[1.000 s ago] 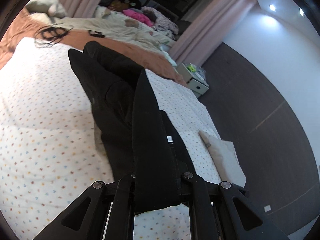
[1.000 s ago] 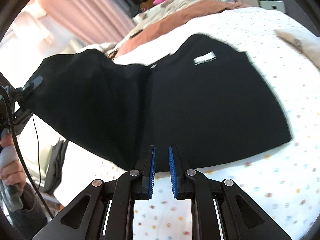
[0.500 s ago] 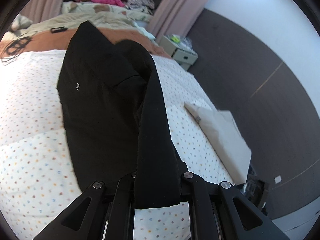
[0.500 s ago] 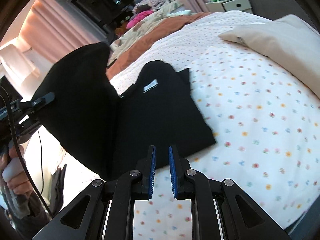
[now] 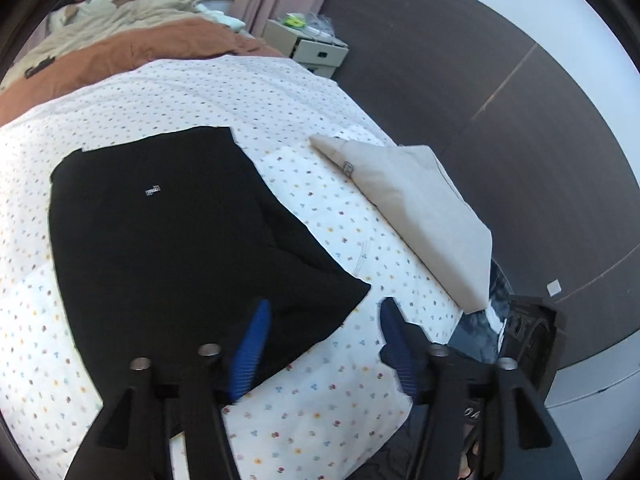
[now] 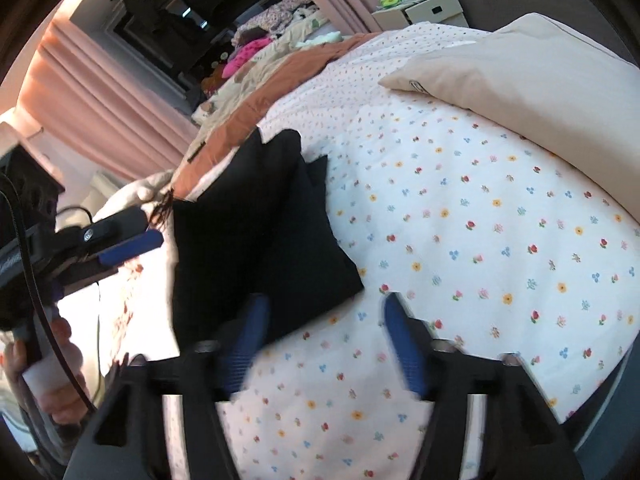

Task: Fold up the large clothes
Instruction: 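Open both tools and release the folded black shirt on the bed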

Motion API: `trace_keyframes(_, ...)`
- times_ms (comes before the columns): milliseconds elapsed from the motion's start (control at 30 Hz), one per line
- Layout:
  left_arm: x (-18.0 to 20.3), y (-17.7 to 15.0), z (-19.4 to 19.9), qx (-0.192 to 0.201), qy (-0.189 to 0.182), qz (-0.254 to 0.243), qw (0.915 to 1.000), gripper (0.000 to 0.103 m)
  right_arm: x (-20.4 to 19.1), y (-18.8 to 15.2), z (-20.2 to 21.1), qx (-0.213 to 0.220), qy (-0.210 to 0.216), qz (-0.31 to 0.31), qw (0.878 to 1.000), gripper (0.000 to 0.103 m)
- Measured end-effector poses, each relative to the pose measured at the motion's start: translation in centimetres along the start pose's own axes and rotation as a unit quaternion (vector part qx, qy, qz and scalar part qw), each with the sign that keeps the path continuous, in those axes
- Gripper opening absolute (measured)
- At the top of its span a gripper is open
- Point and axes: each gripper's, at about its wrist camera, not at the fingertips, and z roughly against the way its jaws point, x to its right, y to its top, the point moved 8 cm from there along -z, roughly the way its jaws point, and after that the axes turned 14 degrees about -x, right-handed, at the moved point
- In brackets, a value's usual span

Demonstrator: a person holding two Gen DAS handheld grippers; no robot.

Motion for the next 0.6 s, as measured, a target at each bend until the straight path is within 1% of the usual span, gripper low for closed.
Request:
trace_keyframes(133, -3.3, -1.0, 1.1, 0.012, 0.020, 0.042, 0.9989, 0.067, -1.6, 0.8, -0.5, -0.001, 0.023, 0.012, 1.000, 0.068)
trace_keyframes(200, -5.8, -2.0, 1.6, 0.013, 0.021, 0.072, 0.9971, 0.067, -2.6, 1.3, -1.0, -0.004, 0.035, 0.019, 0.999, 0.068)
trace_keyframes(233, -6.4, -2.3, 1.7, 0.014, 0.024, 0.083, 0.9962, 0.067, -3.1, 1.6, -1.3, -0.005, 0.041, 0.022, 0.999, 0.069)
trace_keyframes(300, -8.5, -3.5, 2.0, 0.016, 0.033, 0.105, 0.9938, 0.067, -4.1, 2.3, -1.7, -0.006, 0.048, 0.027, 0.998, 0.070)
trace_keyframes(433, -11.9, -5.7, 2.3, 0.010, 0.041, 0.143, 0.9888, 0.067, -6.0, 3.9, -2.3, 0.002, 0.058, 0.044, 0.997, 0.070)
trace_keyframes(533, -13.6, -6.9, 2.3, 0.007, 0.044, 0.163, 0.9855, 0.067, -5.9, 5.1, -3.1, 0.011, 0.052, 0.034, 0.998, 0.070)
trace_keyframes(567, -14.1, -7.3, 2.3, 0.008, 0.044, 0.169, 0.9846, 0.067, -5.7, 5.4, -3.3, 0.013, 0.050, 0.028, 0.998, 0.064)
trace_keyframes(600, -14.5, -7.6, 2.4, 0.008, 0.044, 0.173, 0.9839, 0.067, -5.3, 5.5, -3.5, 0.013, 0.049, 0.024, 0.998, 0.055)
